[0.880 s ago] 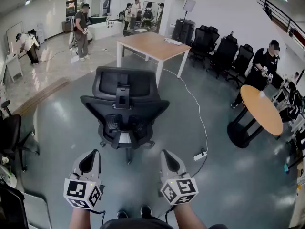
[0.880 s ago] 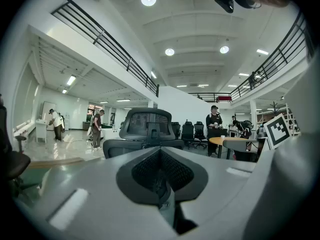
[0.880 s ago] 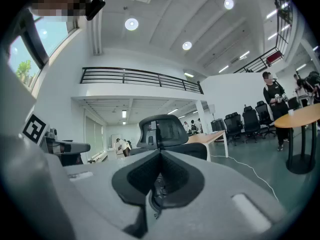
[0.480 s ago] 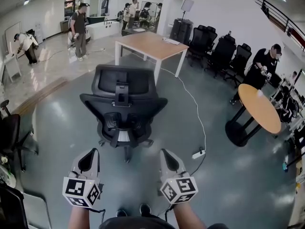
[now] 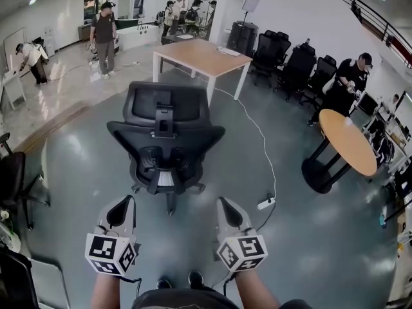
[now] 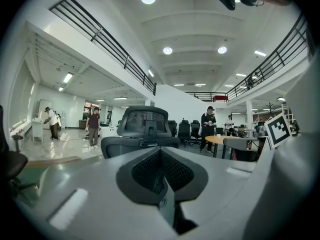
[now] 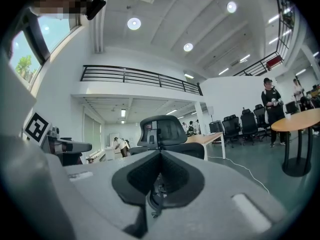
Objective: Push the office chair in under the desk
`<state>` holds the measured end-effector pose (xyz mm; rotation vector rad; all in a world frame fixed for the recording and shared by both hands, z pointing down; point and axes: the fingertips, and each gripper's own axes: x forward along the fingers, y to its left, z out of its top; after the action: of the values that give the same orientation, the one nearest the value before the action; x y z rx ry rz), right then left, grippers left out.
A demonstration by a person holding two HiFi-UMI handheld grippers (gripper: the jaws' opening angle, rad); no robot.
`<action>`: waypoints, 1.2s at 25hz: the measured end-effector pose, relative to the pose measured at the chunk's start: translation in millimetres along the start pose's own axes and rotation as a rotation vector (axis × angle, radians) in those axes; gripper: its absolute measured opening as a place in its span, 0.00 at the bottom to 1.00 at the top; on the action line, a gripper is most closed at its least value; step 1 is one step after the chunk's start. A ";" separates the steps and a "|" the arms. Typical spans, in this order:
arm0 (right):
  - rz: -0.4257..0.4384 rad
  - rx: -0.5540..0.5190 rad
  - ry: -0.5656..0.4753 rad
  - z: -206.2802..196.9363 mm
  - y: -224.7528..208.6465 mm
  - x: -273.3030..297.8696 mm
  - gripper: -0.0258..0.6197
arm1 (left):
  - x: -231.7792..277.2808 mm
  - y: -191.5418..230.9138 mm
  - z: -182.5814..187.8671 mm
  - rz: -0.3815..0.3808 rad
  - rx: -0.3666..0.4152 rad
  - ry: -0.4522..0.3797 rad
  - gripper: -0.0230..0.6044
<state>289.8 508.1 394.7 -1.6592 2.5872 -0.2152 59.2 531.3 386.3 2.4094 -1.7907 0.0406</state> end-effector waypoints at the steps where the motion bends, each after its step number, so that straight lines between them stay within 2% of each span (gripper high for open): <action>1: -0.003 0.002 0.001 -0.5 0.0 0.3 0.03 | 0.2 0.5 -0.8 -0.001 0.001 0.003 0.07; 12: -0.041 -0.035 0.003 -9.5 17.1 -0.3 0.03 | -17.1 23.4 -6.6 0.028 0.016 0.014 0.07; 20: -0.146 -0.073 -0.004 -18.9 28.2 -8.2 0.03 | -24.3 32.7 -9.4 -0.029 0.046 -0.002 0.07; 25: -0.121 -0.077 0.038 -26.7 41.2 -7.7 0.03 | -23.7 40.5 -11.1 -0.025 0.071 -0.016 0.07; 30: -0.128 -0.080 0.027 -23.3 35.9 0.1 0.03 | -17.4 47.9 -14.5 -0.022 0.073 -0.010 0.07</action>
<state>254.5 524.7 412.4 -1.8635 2.5431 -0.1431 9.3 536.2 403.4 2.4825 -1.7973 0.0940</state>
